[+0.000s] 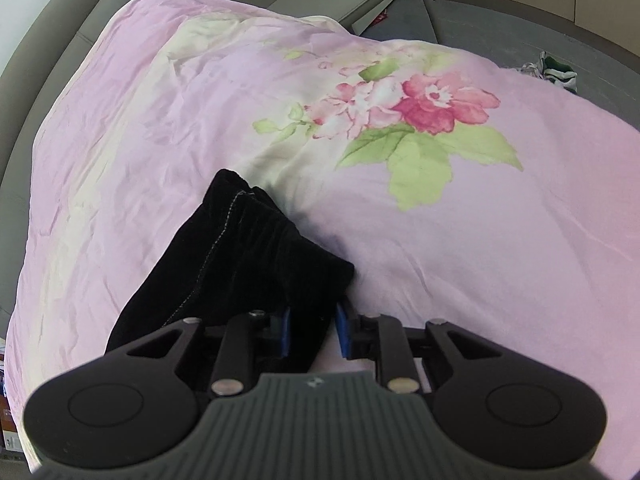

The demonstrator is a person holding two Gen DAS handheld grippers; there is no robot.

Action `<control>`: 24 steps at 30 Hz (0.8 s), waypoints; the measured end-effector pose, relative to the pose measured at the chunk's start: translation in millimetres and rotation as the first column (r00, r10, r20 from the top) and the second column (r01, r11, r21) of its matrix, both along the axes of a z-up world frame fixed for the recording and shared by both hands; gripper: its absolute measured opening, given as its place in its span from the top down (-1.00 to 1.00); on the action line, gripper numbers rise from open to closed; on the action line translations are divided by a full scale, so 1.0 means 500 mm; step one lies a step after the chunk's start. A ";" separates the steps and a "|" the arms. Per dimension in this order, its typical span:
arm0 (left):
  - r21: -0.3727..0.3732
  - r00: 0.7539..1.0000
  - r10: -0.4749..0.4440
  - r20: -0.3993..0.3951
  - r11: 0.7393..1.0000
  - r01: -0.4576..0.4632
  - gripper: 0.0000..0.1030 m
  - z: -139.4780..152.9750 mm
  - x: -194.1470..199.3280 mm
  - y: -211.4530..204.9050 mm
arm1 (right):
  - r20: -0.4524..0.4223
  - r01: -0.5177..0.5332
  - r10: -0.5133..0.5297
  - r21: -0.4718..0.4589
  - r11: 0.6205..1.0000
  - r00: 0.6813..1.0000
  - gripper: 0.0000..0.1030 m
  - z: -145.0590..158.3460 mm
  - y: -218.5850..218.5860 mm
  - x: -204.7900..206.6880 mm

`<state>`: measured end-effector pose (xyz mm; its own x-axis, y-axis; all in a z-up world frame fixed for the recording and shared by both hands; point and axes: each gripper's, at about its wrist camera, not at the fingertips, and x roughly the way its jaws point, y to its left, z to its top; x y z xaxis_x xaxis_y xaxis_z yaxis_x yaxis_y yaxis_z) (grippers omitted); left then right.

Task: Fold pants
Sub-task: 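Lift the cuffs with the right tool and lay them over the folded pants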

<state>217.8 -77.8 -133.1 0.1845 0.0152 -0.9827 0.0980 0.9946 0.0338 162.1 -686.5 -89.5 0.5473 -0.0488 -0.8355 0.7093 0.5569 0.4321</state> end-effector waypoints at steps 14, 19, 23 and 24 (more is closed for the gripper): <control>-0.131 0.932 -0.240 0.270 0.950 0.282 -0.01 0.187 -0.001 -0.043 | 0.104 -0.382 0.442 -0.353 0.854 0.891 0.66 0.288 0.210 0.061; -0.191 0.928 -0.239 0.287 0.935 0.300 0.08 0.141 0.055 -0.068 | 0.164 -0.460 0.547 -0.377 0.804 0.821 0.68 0.349 0.352 0.090; -0.214 0.939 -0.238 0.250 0.932 0.293 0.11 0.061 0.084 -0.085 | 0.200 -0.524 0.615 -0.365 0.769 0.763 0.69 0.372 0.474 0.126; -0.210 0.940 -0.241 0.240 0.933 0.293 0.11 0.043 0.091 -0.088 | 0.200 -0.539 0.630 -0.366 0.758 0.750 0.69 0.373 0.503 0.135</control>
<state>263.1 -121.9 -111.5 0.3480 -0.2936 -0.8903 0.3774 0.9132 -0.1537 229.7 -435.0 97.1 0.7566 0.1685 -0.6318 0.0665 0.9414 0.3306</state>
